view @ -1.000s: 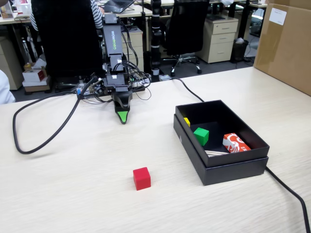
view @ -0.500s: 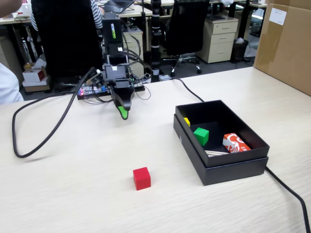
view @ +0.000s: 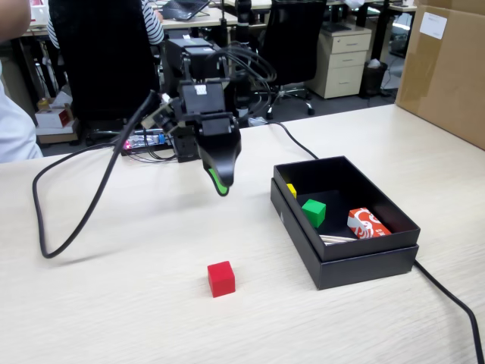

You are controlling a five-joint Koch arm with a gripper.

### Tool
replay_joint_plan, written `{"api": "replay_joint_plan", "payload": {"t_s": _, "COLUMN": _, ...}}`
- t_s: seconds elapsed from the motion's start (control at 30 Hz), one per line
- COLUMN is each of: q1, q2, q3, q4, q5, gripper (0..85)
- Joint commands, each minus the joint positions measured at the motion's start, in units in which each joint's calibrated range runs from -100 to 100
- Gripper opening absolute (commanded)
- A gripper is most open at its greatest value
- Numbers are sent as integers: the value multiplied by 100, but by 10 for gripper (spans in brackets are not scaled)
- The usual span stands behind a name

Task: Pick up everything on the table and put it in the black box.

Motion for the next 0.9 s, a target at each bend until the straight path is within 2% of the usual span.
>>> {"api": "replay_joint_plan", "payload": {"t_s": 0.0, "q1": 0, "q2": 640, "q3": 967, "q4": -98, "q5": -15, "gripper": 477}}
{"api": "replay_joint_plan", "payload": {"t_s": 0.1, "q1": -39, "q2": 1799, "q3": 1620, "q4": -89, "q5": -39, "gripper": 477}}
{"api": "replay_joint_plan", "payload": {"t_s": 0.4, "q1": -166, "q2": 3497, "q3": 2454, "q4": -98, "q5": -161, "gripper": 475}}
{"api": "replay_joint_plan", "payload": {"t_s": 0.87, "q1": -156, "q2": 4277, "q3": 2753, "q4": -435, "q5": -293, "gripper": 424}}
